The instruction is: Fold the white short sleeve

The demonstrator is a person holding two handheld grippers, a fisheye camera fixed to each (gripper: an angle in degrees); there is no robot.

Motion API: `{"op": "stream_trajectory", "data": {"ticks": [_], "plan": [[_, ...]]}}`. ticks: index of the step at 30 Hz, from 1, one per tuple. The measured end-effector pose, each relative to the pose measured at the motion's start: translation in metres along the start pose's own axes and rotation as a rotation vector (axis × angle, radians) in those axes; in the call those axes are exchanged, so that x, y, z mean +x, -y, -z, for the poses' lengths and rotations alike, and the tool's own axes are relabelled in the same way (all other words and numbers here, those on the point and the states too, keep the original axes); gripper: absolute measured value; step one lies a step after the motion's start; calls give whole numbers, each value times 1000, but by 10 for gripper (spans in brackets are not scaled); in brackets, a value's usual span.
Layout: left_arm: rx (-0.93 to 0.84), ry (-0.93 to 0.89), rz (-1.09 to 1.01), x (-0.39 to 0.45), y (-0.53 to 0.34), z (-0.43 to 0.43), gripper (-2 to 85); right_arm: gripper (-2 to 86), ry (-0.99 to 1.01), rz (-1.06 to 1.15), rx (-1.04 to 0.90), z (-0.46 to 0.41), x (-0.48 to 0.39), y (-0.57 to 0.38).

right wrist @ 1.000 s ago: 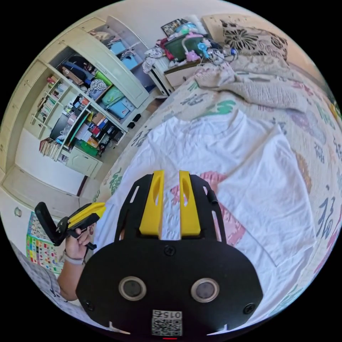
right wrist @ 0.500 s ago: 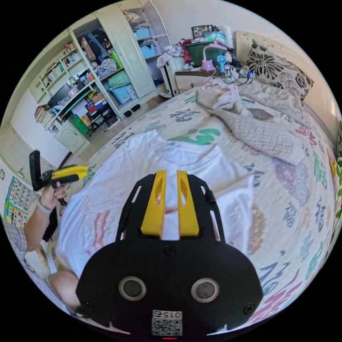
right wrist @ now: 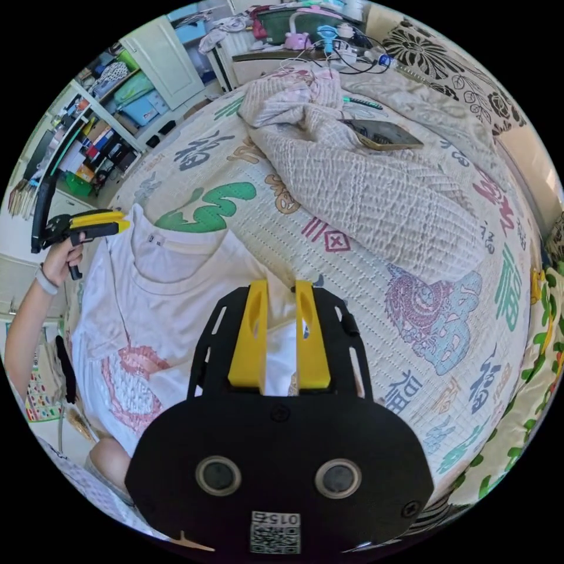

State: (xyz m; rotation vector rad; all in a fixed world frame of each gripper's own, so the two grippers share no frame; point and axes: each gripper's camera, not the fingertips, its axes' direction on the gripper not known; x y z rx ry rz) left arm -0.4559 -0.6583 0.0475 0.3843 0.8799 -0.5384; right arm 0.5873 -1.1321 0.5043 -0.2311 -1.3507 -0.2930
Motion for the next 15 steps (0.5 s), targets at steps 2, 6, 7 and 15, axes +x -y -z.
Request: {"op": "stream_trajectory", "data": {"ticks": [2, 6, 7, 15], "plan": [[28, -18, -7, 6, -8, 6, 17, 2, 30, 27, -38, -3, 7, -7], [152, -37, -54, 11, -35, 37, 7, -7, 45, 48, 53, 16, 17, -32], [210, -52, -69, 12, -49, 52, 5, -8, 75, 54, 101, 27, 21, -46], [474, -168, -159, 48, -199, 134, 1, -8, 190, 152, 293, 98, 22, -198]]}}
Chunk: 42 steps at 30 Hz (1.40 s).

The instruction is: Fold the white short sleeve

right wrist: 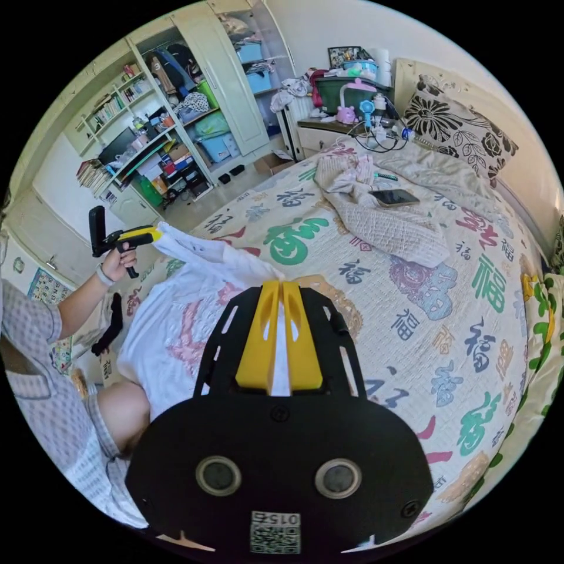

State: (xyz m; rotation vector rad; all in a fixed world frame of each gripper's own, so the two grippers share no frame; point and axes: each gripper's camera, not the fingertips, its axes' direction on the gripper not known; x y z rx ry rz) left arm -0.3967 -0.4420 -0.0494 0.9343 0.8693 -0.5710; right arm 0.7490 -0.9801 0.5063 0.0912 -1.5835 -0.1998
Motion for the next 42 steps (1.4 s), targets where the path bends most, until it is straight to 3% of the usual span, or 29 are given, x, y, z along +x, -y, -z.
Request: {"op": "stream_trajectory", "data": {"ticks": [6, 13, 22, 25, 28, 31, 34, 37, 42], "plan": [[-71, -59, -74, 74, -110, 55, 1, -8, 95, 83, -120, 28, -47, -130], [-243, -78, -76, 127, -215, 61, 2, -8, 159, 31, -370, -26, -69, -269], [-270, -60, -154, 151, -233, 86, 8, -4, 131, 84, -410, -22, -82, -302], [-383, -72, -153, 146, -235, 76, 20, 11, 191, 79, -491, -34, -78, -309], [-485, -105, -94, 129, -233, 74, 46, 56, 216, -32, -461, -32, -55, -311], [-364, -99, 15, 95, -209, 93, 65, 82, 166, -248, -270, -15, -6, -304], [-227, 9, 162, 51, -173, 96, 98, 112, 26, -396, -178, -23, 33, -290], [-163, 139, 320, 4, -146, 74, 132, 142, 30, -600, -83, -47, 70, -275], [-319, 172, 580, -56, -136, 19, 146, 146, 93, -720, -130, -100, 88, -254]]}}
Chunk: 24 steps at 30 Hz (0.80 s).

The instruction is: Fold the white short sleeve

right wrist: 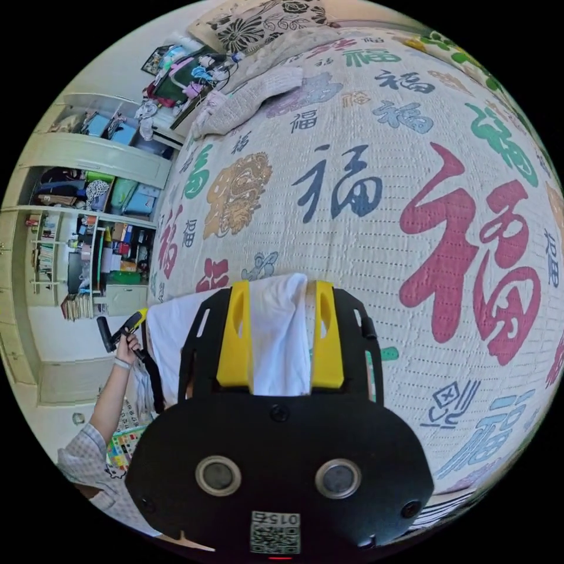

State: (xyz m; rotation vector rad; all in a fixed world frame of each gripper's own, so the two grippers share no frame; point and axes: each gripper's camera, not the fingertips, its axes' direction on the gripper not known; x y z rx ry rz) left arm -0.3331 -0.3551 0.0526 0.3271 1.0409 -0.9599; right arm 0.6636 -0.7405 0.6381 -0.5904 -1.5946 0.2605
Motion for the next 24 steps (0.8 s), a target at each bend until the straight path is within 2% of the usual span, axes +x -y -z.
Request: {"op": "stream_trajectory", "data": {"ticks": [1, 2, 6, 8, 15, 20, 22, 24], "plan": [[-92, 29, 22, -2, 4, -14, 142, 124, -92, 5, -4, -7, -8, -1], [-78, 58, 19, -1, 4, -16, 136, 106, -191, 29, -5, -13, -17, -4], [-111, 114, -51, 5, 6, -18, 88, 55, -324, 214, -66, -30, -44, -16], [-151, 25, -102, 5, 9, -14, 29, 26, -293, 269, -103, -35, -51, -21], [-6, -24, -215, 15, 23, 36, 14, 3, -65, 219, 33, 11, -47, -18], [168, -99, -209, 16, 71, 63, 24, 18, -122, 255, 152, 37, -63, 22], [188, -64, -177, 15, 89, 53, 37, 35, -112, 213, 202, 35, -64, 41], [210, 1, -129, 11, 94, 42, 58, 45, -183, 130, 205, 27, -62, 52]]}}
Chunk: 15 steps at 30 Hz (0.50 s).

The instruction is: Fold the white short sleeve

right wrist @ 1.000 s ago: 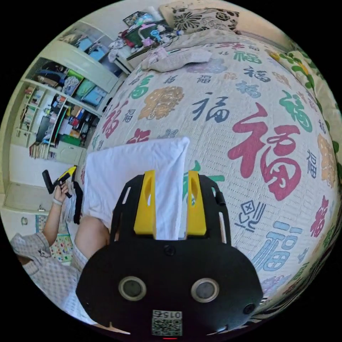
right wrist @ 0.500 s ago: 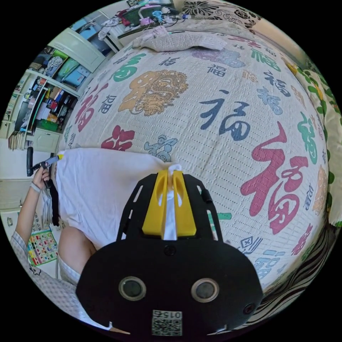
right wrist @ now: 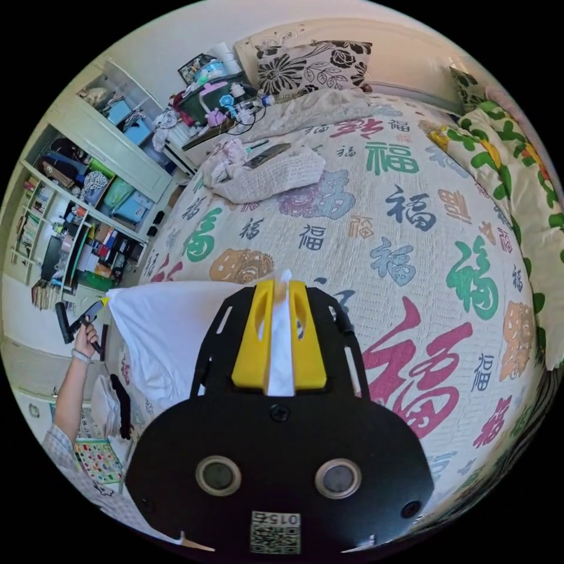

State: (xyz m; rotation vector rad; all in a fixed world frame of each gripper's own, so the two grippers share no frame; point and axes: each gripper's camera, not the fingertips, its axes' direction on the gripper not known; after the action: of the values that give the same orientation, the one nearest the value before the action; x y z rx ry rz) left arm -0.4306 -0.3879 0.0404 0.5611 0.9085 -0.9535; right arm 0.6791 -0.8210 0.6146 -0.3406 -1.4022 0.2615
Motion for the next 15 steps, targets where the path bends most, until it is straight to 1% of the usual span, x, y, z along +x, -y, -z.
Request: {"op": "stream_trajectory", "data": {"ticks": [1, 3, 5, 6, 7, 8, 9, 11, 12, 13, 14, 15], "plan": [[14, 34, 14, -2, -7, -4, 67, 43, -43, -12, -22, -6, -1, -1], [19, 3, -14, -2, -25, -6, 84, 48, -15, 96, -37, -8, -12, -17], [-40, -123, -112, 7, -64, -5, 102, 56, 128, 381, -72, -3, -44, -62], [-62, -148, -143, 12, -76, -6, 103, 59, 157, 446, -90, -3, -54, -76], [-131, -159, -175, 20, -99, -8, 106, 64, 200, 554, -128, -4, -72, -104], [-197, -161, -159, 24, -121, -13, 107, 69, 232, 649, -156, -6, -90, -130], [-215, -162, -132, 24, -131, -16, 108, 69, 242, 694, -166, -8, -99, -142], [-207, -141, 6, 18, -164, -22, 112, 69, 203, 824, -199, -24, -128, -177], [-203, -139, 41, 15, -170, -24, 112, 69, 181, 843, -210, -29, -134, -183], [-186, -165, 120, 9, -180, -28, 112, 67, 142, 867, -239, -39, -143, -190], [-169, -231, 183, 3, -186, -33, 111, 64, 118, 887, -269, -48, -150, -194], [-165, -253, 203, 1, -188, -35, 109, 63, 104, 895, -282, -51, -153, -195]]}}
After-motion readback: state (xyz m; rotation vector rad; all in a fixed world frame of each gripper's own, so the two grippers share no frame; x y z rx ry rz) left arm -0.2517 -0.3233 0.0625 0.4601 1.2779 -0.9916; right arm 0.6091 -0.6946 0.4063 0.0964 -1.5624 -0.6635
